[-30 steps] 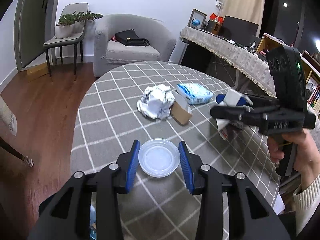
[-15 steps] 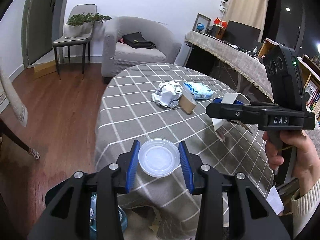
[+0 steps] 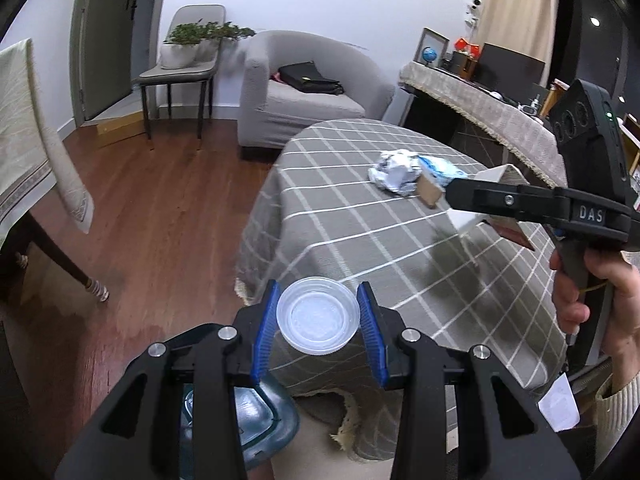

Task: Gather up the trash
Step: 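Carry the clear lid and paper sheet over the teal bin, then open the left tool to drop the clear lid into the teal bin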

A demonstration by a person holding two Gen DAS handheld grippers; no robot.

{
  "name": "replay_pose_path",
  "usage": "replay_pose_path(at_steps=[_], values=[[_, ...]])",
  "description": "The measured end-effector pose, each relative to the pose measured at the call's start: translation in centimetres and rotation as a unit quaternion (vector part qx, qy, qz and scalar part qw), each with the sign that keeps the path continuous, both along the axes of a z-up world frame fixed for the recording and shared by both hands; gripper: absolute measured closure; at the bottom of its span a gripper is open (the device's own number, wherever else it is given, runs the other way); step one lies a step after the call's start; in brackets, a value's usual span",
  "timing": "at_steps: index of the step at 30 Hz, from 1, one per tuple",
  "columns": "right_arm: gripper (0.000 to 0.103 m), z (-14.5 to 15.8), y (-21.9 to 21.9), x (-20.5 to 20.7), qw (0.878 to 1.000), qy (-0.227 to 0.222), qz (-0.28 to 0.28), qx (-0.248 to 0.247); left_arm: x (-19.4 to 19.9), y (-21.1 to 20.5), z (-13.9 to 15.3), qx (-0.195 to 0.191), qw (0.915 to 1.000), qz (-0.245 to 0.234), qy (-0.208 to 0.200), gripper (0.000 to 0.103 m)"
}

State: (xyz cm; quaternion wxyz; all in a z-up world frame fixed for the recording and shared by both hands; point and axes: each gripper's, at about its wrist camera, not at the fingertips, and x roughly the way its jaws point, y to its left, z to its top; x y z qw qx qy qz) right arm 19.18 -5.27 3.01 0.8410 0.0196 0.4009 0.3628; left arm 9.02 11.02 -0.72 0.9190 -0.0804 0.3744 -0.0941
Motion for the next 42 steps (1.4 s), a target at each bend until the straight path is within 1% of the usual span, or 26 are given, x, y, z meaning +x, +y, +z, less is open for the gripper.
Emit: replay_pose_path(at_steps=[5,12,15,18,24,31,38,42], values=[[0.028,0.6,2.1,-0.4,1.0,-0.001,0.022,0.02,-0.3,1.9,-1.2,0.003,0.9997,0.018,0.017,0.061],[0.028,0.5,5.9,-1.2,0.998,-0.004,0.051,0.02,-1.1,4.4,-3.5,0.015,0.9982,0.03,0.05,0.061],[0.028,0.1,7.6,-1.4,0.998,-0.001,0.063,0.014,-1.4,5.4,-4.8,0.013,0.9967,0.037,0.071,0.061],[0.028,-0.6,9.3,-1.7,0.997,0.004,0.077,0.004,-1.6,6.4,-5.8,0.02,0.9952,0.042,0.086,0.061],[0.028,-1.3,12.0,-2.3,0.995,0.009,0.097,-0.008,-2.0,7.7,-6.9,0.022,0.993,0.048,0.106,0.061],[0.028,-2.5,14.5,-2.7,0.993,0.02,0.113,-0.019,-2.8,8.4,-8.9,0.035,0.9892,0.046,0.135,0.061],[0.028,-3.4,16.6,-3.0,0.991,0.028,0.128,-0.028,-3.2,9.8,-11.1,0.027,0.9844,0.047,0.167,0.061],[0.028,-4.2,18.0,-3.3,0.989,0.036,0.139,-0.038,-3.5,10.2,-12.2,0.033,0.9816,0.047,0.182,0.062]])
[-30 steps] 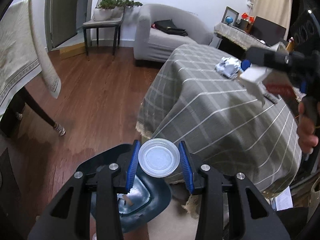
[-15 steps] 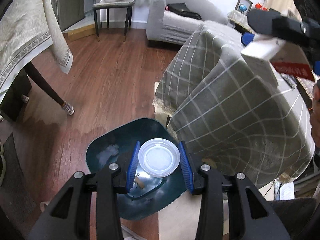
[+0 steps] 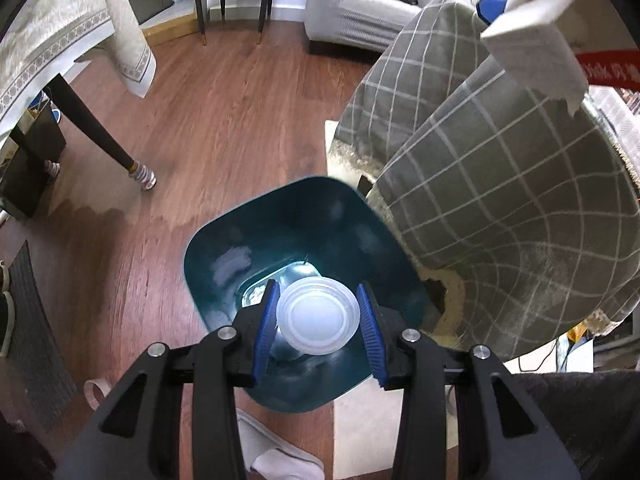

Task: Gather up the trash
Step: 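Open the left tool to drop the clear lid into the teal bin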

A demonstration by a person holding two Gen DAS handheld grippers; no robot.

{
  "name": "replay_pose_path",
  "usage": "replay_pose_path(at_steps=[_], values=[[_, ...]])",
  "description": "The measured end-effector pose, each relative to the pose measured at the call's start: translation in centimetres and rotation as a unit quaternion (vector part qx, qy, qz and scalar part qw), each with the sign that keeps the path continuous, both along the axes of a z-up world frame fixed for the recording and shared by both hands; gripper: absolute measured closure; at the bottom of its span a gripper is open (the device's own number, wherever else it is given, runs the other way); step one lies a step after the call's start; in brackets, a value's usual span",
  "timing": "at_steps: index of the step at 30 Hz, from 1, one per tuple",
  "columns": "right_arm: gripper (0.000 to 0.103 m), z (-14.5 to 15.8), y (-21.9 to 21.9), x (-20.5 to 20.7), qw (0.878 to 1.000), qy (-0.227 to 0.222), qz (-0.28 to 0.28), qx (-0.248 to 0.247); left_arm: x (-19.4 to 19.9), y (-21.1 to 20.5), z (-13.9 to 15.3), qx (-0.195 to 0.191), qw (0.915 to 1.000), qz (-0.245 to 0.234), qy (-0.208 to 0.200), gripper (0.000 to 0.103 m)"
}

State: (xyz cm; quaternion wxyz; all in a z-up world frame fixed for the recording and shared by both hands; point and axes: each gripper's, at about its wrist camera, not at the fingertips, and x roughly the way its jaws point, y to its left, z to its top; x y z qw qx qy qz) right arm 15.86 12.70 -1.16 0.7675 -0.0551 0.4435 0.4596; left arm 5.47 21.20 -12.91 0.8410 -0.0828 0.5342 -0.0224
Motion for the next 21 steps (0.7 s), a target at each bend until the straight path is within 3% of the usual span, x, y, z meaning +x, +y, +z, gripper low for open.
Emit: replay_pose_path(at_steps=[8,21], values=[[0.028,-1.6,1.7,0.0,1.0,0.011,0.007,-0.021,-0.5,0.7,-0.3,-0.002,1.0,0.002,0.001,0.045],[0.028,-6.4,3.7,-0.4,0.995,0.029,0.009,-0.094,-2.0,3.8,3.1,-0.018,0.9977,0.036,-0.054,0.041]])
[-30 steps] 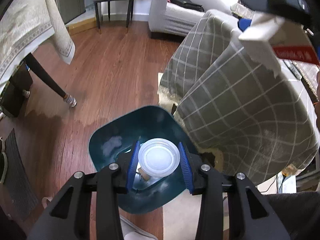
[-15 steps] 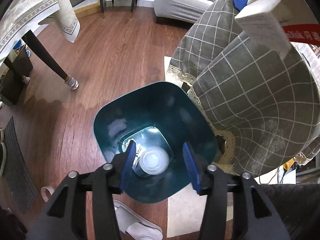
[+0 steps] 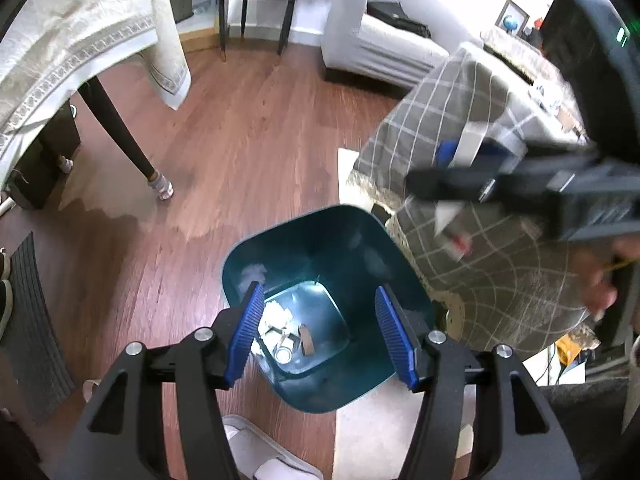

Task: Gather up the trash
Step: 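Open the left tool to drop the clear lid into the teal bin, then open the right tool to drop the paper sheet into the teal bin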

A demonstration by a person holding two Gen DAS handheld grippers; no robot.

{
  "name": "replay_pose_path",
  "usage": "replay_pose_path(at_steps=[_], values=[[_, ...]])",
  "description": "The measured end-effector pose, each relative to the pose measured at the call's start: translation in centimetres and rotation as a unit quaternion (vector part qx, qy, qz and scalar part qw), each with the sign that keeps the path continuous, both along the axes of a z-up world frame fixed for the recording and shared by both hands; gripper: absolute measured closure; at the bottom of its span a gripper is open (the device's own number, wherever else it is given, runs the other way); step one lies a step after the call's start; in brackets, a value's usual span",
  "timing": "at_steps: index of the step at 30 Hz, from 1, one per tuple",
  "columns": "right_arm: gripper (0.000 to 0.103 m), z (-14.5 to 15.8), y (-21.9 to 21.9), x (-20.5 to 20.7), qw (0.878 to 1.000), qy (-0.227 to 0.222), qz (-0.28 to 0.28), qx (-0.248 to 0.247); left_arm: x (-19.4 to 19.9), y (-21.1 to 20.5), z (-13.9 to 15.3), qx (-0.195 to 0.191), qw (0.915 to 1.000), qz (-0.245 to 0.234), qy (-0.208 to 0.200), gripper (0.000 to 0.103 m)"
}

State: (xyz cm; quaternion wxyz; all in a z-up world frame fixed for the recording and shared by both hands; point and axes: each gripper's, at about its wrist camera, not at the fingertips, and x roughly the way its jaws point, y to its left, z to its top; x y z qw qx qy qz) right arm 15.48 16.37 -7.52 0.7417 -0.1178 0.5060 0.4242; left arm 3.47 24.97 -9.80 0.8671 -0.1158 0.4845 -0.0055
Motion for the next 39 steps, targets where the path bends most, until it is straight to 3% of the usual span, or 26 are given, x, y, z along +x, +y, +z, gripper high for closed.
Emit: replay_pose_path(at_steps=[7,16,19,21,32,36,39], values=[[0.028,-3.0,0.7,-0.5,0.999,0.003,-0.003,-0.047,-0.7,0.8,2.7,-0.008,0.9992,0.006,-0.04,0.041],[0.028,-7.3,1.7,-2.3,0.993,0.003,0.014,-0.121,-0.9,0.6,5.6,-0.025,0.9961,-0.002,-0.084,0.062],[0.017,-8.3,1.7,-2.5,0.99,0.001,0.014,-0.14,-1.1,0.2,6.9,-0.034,0.9937,-0.003,-0.107,0.062],[0.016,-8.6,1.7,-2.7,0.989,-0.003,0.017,-0.149,-1.2,0.2,7.6,-0.04,0.992,0.0,-0.12,0.062],[0.016,-5.6,0.8,-2.6,0.993,-0.02,0.013,-0.116,-1.3,0.6,9.4,-0.033,0.9891,0.018,-0.142,0.062],[0.028,-2.9,0.3,-2.9,0.996,-0.04,0.019,-0.083,-1.2,0.3,10.3,-0.029,0.9879,0.023,-0.151,0.061],[0.032,-0.9,0.0,-3.2,0.997,-0.047,0.03,-0.056,-1.1,-0.1,11.0,-0.026,0.9866,0.026,-0.159,0.059]])
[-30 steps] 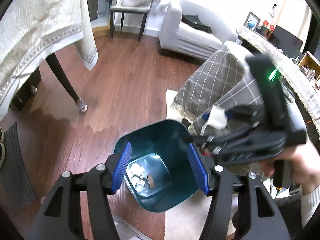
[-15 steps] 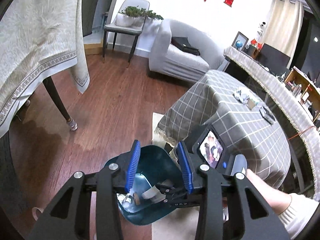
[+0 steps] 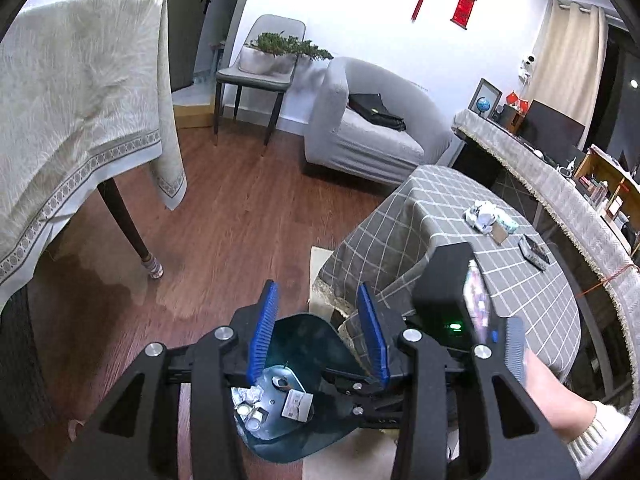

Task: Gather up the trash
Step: 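Open the right tool to drop the paper sheet into the teal bin, then move both tools back toward the table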

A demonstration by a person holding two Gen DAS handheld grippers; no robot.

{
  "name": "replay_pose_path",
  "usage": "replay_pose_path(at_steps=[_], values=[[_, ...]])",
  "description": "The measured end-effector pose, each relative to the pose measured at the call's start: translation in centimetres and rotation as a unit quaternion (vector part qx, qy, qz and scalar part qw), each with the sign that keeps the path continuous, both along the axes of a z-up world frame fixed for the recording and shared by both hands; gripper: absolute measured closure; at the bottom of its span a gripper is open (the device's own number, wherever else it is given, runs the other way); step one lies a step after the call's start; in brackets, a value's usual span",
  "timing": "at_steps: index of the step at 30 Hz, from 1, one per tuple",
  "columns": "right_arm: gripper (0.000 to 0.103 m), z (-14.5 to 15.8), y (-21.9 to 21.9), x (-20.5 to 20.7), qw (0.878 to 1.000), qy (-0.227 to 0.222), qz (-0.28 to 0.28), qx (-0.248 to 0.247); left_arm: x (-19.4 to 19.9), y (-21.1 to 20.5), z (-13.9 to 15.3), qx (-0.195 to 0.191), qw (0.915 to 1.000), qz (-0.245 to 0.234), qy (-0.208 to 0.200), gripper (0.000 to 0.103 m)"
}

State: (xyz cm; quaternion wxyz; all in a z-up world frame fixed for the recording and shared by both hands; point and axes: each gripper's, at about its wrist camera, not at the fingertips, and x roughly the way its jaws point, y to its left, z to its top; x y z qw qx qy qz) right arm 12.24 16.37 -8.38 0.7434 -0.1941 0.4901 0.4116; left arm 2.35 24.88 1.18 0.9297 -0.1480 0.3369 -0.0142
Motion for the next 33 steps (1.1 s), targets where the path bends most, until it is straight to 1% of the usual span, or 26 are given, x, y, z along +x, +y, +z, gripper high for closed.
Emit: replay_pose_path(at_steps=[5,8,10,13,16,18,19,21,23,26,29,33], values=[[0.039,3.0,-1.0,-0.6,0.999,-0.021,0.013,0.027,0.4,-1.1,0.8,0.015,0.9998,-0.001,-0.012,0.054],[0.04,4.6,-2.1,-0.6,0.999,-0.031,0.012,0.037,0.7,-1.8,1.1,0.022,0.9996,0.002,-0.015,0.049],[0.04,5.6,-3.0,-0.4,0.998,-0.041,0.004,0.046,0.9,-2.2,1.4,0.031,0.9993,0.004,-0.02,0.048],[0.04,7.3,-4.8,0.1,0.996,-0.06,-0.015,0.067,1.1,-2.8,2.1,0.028,0.999,0.005,-0.034,0.044],[0.04,8.2,-6.7,0.4,0.993,-0.077,-0.037,0.078,1.4,-3.5,2.6,0.027,0.9987,0.002,-0.044,0.036],[0.039,8.6,-8.2,0.7,0.992,-0.085,-0.054,0.082,1.7,-4.2,2.8,0.031,0.9982,-0.002,-0.05,0.034],[0.039,8.7,-8.8,0.8,0.991,-0.087,-0.06,0.084,1.9,-4.7,2.8,0.034,0.9981,-0.004,-0.05,0.032],[0.032,9.1,-10.5,1.1,0.989,-0.095,-0.078,0.088,2.2,-5.5,2.7,0.038,0.9981,-0.008,-0.048,0.029],[0.031,9.5,-12.1,1.3,0.986,-0.1,-0.097,0.095,2.6,-6.3,2.7,0.038,0.9981,-0.011,-0.046,0.027],[0.029,9.9,-14.0,1.6,0.983,-0.107,-0.114,0.098,2.9,-7.6,3.0,0.04,0.9977,-0.016,-0.052,0.019],[0.027,10.2,-16.1,1.9,0.98,-0.116,-0.131,0.097,2.9,-9.2,3.3,0.048,0.9967,-0.025,-0.06,0.015],[0.024,10.3,-18.3,2.0,0.976,-0.125,-0.148,0.097,3.5,-11.3,3.1,0.059,0.9954,-0.035,-0.067,0.013]])
